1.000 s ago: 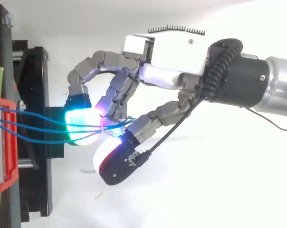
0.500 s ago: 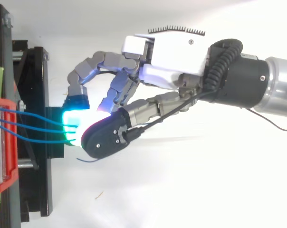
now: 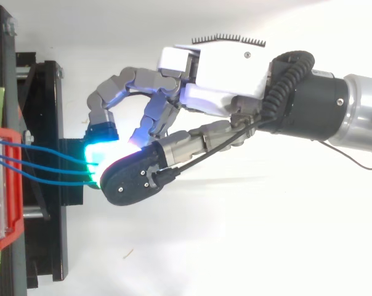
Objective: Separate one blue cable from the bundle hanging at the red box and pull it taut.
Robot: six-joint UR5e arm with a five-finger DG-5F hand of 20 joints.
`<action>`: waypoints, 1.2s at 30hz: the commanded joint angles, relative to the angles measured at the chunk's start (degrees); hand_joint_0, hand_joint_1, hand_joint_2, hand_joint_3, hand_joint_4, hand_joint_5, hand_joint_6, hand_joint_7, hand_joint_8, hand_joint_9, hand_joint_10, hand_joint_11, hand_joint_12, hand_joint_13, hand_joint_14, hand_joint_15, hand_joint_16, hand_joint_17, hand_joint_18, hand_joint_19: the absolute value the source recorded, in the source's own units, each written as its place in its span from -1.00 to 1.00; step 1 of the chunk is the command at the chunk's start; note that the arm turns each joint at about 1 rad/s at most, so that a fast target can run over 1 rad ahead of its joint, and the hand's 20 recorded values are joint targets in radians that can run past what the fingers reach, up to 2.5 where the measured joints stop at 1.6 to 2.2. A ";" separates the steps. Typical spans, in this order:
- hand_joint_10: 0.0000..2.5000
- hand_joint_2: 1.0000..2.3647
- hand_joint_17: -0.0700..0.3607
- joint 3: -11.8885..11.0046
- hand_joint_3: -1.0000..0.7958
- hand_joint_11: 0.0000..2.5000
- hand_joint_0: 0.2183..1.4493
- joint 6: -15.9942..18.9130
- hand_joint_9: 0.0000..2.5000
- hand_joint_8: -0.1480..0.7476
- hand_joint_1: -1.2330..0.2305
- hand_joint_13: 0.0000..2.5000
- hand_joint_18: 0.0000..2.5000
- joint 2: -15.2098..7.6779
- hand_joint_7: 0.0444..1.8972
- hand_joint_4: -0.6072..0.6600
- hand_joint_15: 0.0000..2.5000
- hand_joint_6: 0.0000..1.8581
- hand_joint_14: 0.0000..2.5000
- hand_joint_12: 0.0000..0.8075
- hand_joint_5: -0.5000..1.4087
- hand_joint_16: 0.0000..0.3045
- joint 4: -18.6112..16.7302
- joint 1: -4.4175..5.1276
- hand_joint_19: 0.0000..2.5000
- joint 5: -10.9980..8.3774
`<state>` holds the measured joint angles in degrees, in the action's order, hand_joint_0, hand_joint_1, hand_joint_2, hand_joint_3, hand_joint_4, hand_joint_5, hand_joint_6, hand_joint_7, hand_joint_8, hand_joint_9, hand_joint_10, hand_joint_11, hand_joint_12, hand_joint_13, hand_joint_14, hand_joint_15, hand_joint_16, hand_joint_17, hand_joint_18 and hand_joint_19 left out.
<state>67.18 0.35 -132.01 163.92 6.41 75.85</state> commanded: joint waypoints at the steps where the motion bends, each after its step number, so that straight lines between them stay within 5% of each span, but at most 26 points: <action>1: -1.00 -0.98 -0.20 0.05 -0.26 0.30 -0.16 0.00 -0.02 -0.17 -0.60 -0.05 -0.20 0.00 0.21 -0.31 0.11 0.00 -0.98 -0.21 -0.62 -0.70 0.00 0.00 -0.32 0.00; 5: -1.00 -1.00 -0.21 0.05 -0.44 0.30 -0.09 0.00 -0.02 -0.18 -0.62 -0.06 -0.20 0.00 0.27 -0.34 0.10 0.00 -0.98 -0.23 -0.63 -0.71 0.00 0.00 -0.32 0.00; 22: -1.00 -1.00 -0.22 0.23 -0.44 0.29 -0.26 0.00 -0.01 -0.20 -0.64 -0.05 -0.20 0.00 0.19 -0.24 0.10 0.00 -0.98 -0.21 -0.62 -0.71 -0.09 0.09 -0.31 0.00; 36: -1.00 -1.00 -0.15 0.23 -0.44 0.30 -0.54 0.00 0.05 -0.11 -0.31 -0.02 -0.17 0.00 0.14 -0.10 0.11 -0.03 -0.98 -0.12 -0.61 -0.67 -0.26 0.18 -0.29 -0.09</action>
<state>67.40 0.35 -132.01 163.68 6.57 75.84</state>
